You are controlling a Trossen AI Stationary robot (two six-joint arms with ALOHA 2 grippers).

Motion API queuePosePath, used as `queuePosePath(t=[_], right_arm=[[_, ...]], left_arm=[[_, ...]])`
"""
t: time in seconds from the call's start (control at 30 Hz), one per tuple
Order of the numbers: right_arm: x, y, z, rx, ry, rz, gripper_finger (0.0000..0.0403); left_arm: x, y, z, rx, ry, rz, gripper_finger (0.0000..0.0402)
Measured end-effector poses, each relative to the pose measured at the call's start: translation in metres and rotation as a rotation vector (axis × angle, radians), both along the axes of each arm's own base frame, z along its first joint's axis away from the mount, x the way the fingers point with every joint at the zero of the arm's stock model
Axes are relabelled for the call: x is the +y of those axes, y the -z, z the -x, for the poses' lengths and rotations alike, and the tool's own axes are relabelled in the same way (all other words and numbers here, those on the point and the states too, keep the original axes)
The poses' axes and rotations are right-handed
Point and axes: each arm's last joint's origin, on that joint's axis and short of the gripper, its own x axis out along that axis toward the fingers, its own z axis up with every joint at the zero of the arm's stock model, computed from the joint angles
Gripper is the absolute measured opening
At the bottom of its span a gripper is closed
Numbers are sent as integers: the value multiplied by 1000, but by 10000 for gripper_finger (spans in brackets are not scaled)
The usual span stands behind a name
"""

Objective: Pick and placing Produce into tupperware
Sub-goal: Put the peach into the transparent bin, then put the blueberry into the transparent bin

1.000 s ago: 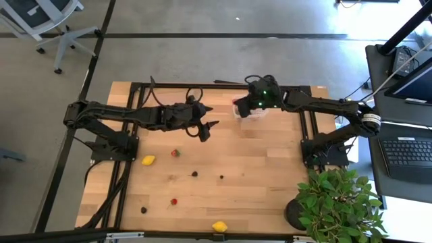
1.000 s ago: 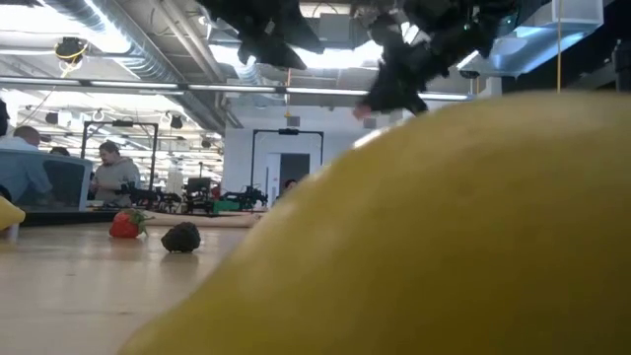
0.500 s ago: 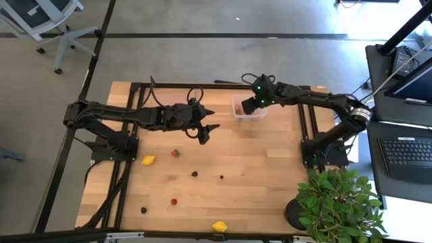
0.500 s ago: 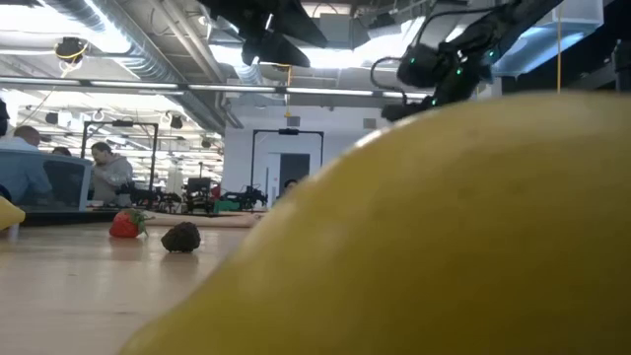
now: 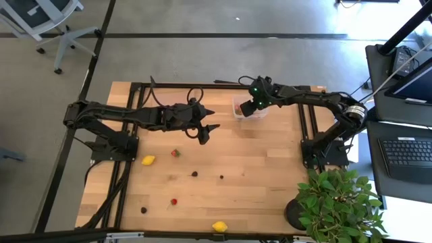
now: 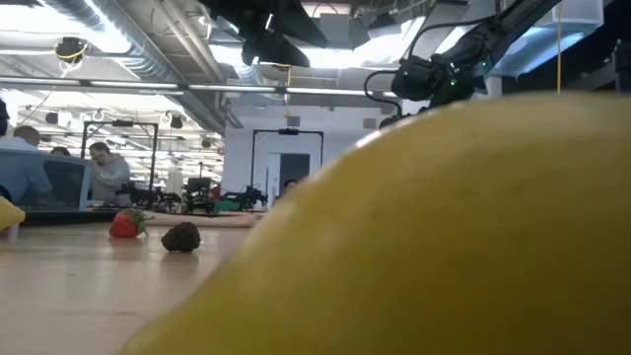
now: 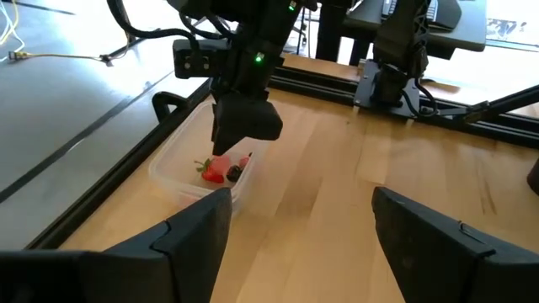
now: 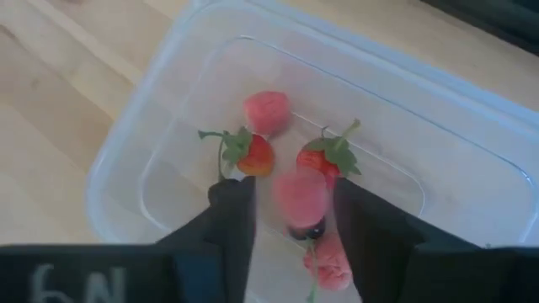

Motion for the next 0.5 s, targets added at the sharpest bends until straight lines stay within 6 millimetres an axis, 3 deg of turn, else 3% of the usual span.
queuePosePath(t=[0.23,0.37,0.5], right_arm=[[-1,-5,-1,-9,15,-8,245],[2,-31,-4,-82,-30,44,265],[21,-65,-7,-205,-182,86,268]], left_arm=[[0,0,0,-1,0,-1,277],[0,0,0,-6,-7,14,275],[0,0,0,-9,-10,20,279]])
